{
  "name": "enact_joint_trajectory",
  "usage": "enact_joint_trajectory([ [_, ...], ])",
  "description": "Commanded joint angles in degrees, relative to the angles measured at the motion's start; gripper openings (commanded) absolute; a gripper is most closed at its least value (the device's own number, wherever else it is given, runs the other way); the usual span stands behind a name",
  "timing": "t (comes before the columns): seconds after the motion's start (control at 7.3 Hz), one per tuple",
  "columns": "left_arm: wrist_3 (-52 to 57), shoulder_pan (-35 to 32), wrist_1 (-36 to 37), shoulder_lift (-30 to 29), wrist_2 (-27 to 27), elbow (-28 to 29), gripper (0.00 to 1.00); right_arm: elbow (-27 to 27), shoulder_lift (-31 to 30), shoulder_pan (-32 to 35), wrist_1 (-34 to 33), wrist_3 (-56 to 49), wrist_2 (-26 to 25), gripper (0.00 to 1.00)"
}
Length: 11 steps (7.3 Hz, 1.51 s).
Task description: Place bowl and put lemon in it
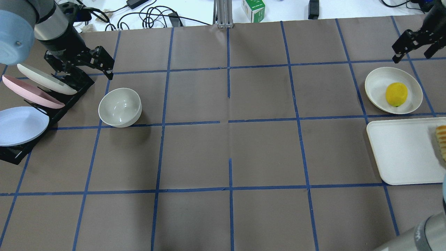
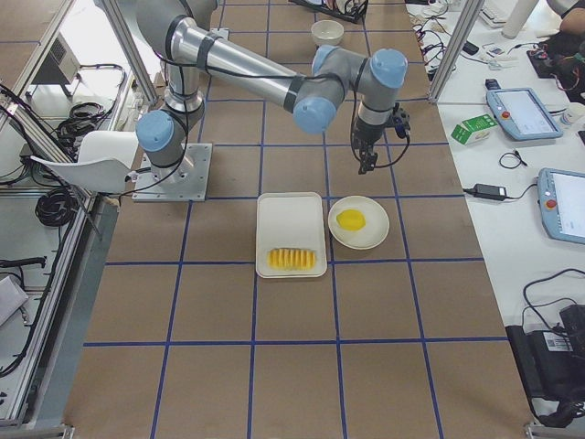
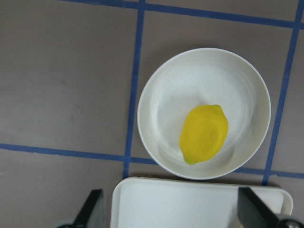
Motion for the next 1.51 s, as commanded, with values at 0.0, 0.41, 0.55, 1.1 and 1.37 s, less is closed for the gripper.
enact_joint_trajectory([
  [0.0,4.65,2.4,9.2,-9.66,0.59,-1.31,1.0,1.09,8.43,-2.95,-4.22,-3.47,-0.36,1.0],
  [0.41,8.44,4.6,13.88,-15.83,0.15,-2.81,1.0,5.64,13.2,-3.22,-11.86,-3.56,-1.31,1.0],
  [0.55,8.46,4.52,14.5,-15.93,0.33,-5.25,1.0,7.84,13.3,-3.22,-14.48,-3.56,-2.63,1.0],
  [1.1,8.54,5.22,17.06,-15.76,-0.37,-6.68,0.29,7.95,11.81,-3.22,-16.62,-3.38,-2.91,0.0],
  [1.37,8.46,5.22,16.62,-14.96,-0.29,-6.59,0.0,7.86,5.51,-2.78,-11.98,-2.86,-2.3,0.0],
])
